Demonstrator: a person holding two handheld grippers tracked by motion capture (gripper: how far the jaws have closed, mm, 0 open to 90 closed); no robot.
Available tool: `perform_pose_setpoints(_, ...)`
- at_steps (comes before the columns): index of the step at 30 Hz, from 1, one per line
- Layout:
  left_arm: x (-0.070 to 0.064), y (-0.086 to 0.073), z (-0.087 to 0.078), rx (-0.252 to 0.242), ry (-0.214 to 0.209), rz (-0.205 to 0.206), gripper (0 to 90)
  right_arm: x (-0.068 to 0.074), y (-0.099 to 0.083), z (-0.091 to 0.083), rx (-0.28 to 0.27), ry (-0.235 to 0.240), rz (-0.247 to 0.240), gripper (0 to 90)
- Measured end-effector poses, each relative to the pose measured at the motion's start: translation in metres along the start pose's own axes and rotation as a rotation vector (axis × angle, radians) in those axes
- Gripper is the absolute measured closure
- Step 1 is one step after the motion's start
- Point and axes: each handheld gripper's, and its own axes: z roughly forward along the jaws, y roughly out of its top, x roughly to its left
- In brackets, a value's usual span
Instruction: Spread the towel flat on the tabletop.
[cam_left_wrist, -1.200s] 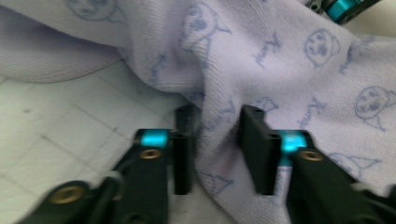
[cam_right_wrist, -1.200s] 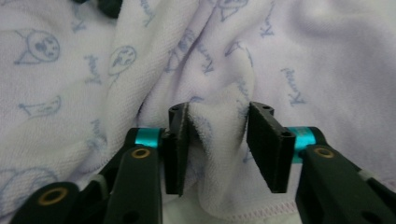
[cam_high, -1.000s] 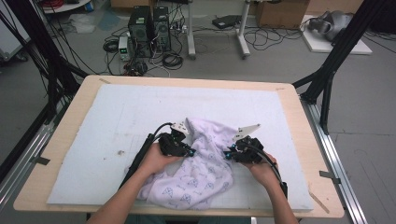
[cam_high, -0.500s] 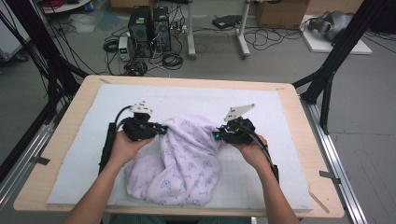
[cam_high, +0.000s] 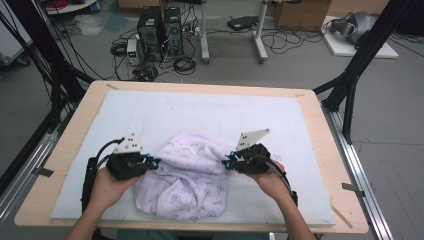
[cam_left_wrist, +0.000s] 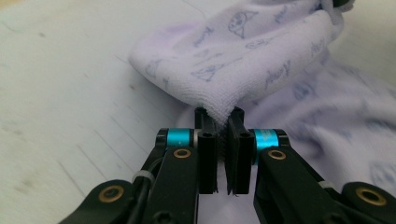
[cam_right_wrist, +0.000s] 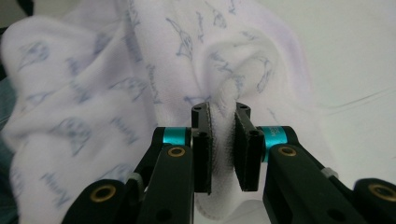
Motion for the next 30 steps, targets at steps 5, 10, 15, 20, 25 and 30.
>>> perform_pose_setpoints(5,-0.015,-0.028,0.002,0.009,-0.034,0.011,84.3,0.022,-0.021,0.006,0.023,0.006,-0.008,80.1)
perform_pose_setpoints(10,-0.026,-0.039,-0.006,0.001,-0.068,0.015,84.1,0.036,-0.032,0.008,0.019,0.049,-0.001,80.4)
perform_pose_setpoints(15,-0.027,-0.04,-0.011,0.015,-0.102,0.024,72.7,0.039,-0.035,0.004,0.019,0.103,-0.002,69.7)
perform_pose_setpoints(20,-0.019,-0.025,-0.016,-0.016,-0.113,0.015,62.0,0.029,-0.027,-0.01,-0.04,0.075,0.028,60.8)
perform_pose_setpoints(25,-0.015,-0.013,-0.025,-0.048,-0.115,0.029,60.2,-0.001,-0.029,-0.027,-0.098,0.012,0.104,58.0)
perform_pose_setpoints(30,-0.008,-0.006,-0.028,-0.071,-0.102,0.016,57.5,-0.012,-0.034,-0.034,-0.121,-0.026,0.158,57.9)
